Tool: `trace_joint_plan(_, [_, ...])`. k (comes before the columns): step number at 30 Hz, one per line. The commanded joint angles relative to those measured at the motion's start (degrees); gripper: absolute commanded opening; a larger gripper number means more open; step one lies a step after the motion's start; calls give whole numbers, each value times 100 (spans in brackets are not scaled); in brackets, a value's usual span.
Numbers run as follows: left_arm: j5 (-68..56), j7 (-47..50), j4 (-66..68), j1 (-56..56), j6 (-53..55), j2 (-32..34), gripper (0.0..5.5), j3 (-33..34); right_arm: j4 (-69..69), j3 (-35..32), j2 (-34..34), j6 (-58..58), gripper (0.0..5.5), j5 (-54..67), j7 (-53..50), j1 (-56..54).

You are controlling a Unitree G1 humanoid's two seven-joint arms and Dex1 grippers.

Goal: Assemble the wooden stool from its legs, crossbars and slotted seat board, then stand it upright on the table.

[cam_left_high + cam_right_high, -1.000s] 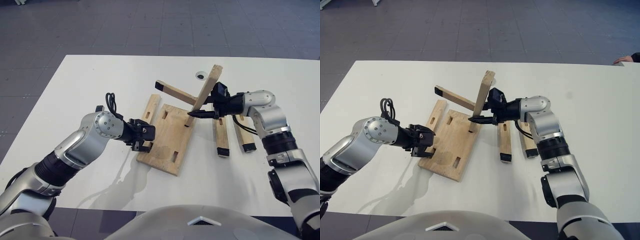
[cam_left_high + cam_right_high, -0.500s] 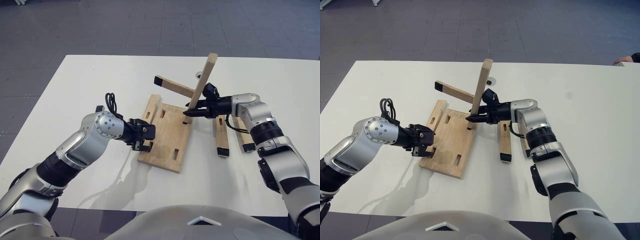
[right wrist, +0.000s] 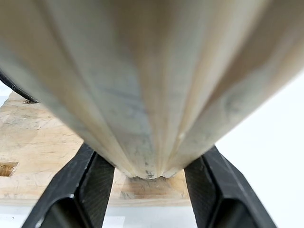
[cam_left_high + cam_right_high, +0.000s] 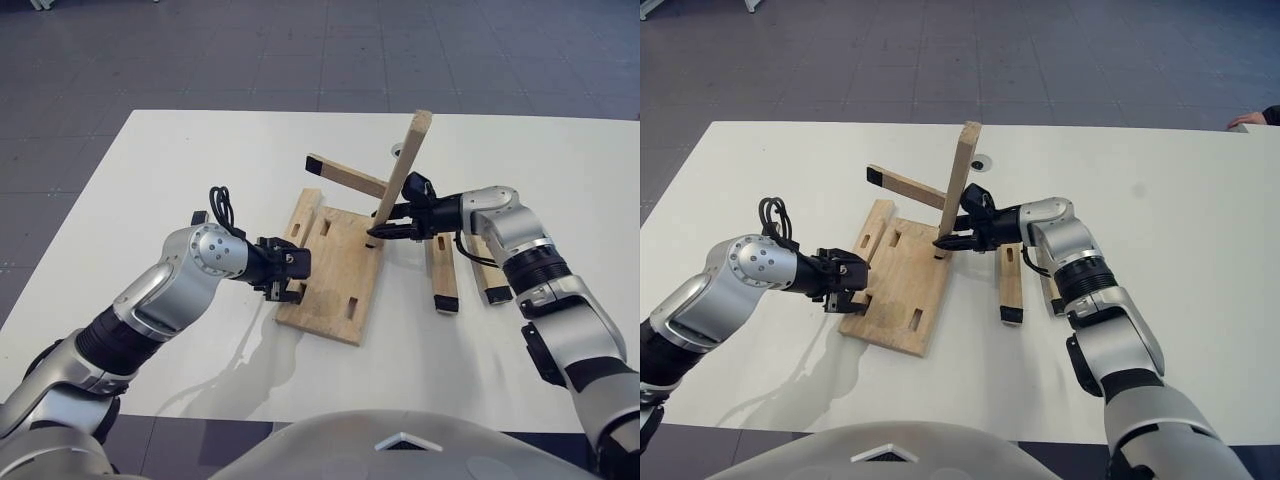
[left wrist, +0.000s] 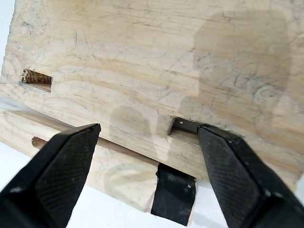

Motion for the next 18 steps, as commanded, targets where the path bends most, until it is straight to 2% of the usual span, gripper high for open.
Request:
trace_joint_plan(1, [103, 118, 25, 144, 60, -207, 378, -82, 543, 465, 176, 383, 254, -734, -240, 447])
trace_joint_plan(9, [170, 137, -107, 294, 190, -293, 378, -17, 552, 22, 59, 410, 404, -655, -248, 120])
trace_joint_plan(14, [192, 174, -185, 402, 271, -310, 378, 14, -665, -702, -319, 1046, 491, -214, -209, -58])
trace_joint_plan(18, [215, 194, -206, 486, 292, -291, 378, 49, -1928, -1077, -752, 1571, 495, 58, -87, -4])
